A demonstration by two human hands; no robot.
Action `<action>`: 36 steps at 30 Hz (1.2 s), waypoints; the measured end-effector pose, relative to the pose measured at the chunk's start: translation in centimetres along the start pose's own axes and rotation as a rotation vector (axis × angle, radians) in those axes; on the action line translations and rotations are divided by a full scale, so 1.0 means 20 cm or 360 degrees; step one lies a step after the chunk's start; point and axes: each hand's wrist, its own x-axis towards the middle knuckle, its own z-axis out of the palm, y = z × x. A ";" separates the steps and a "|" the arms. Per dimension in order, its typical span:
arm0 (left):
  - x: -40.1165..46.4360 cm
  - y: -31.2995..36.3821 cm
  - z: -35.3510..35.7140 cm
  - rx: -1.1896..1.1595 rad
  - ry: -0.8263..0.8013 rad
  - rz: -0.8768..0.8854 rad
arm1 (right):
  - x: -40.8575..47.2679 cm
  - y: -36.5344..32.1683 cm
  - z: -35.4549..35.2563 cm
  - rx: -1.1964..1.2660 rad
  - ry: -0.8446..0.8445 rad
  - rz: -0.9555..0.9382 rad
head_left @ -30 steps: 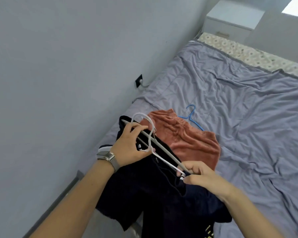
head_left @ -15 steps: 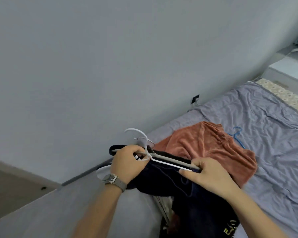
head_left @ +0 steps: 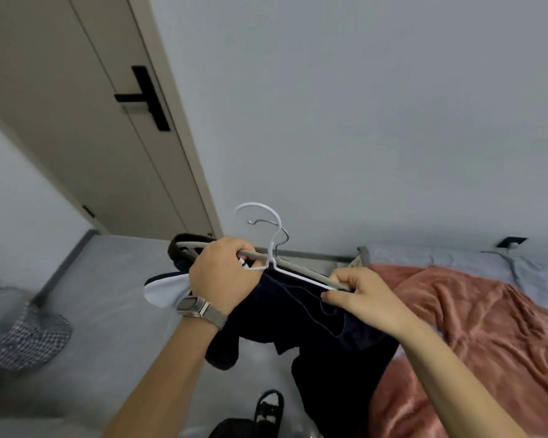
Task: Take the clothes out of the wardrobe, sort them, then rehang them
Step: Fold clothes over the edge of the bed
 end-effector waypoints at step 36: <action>-2.69 -1.57 -1.81 -0.0282 0.1661 -0.1349 | -1.34 -1.98 2.64 0.0329 -0.1304 -0.0384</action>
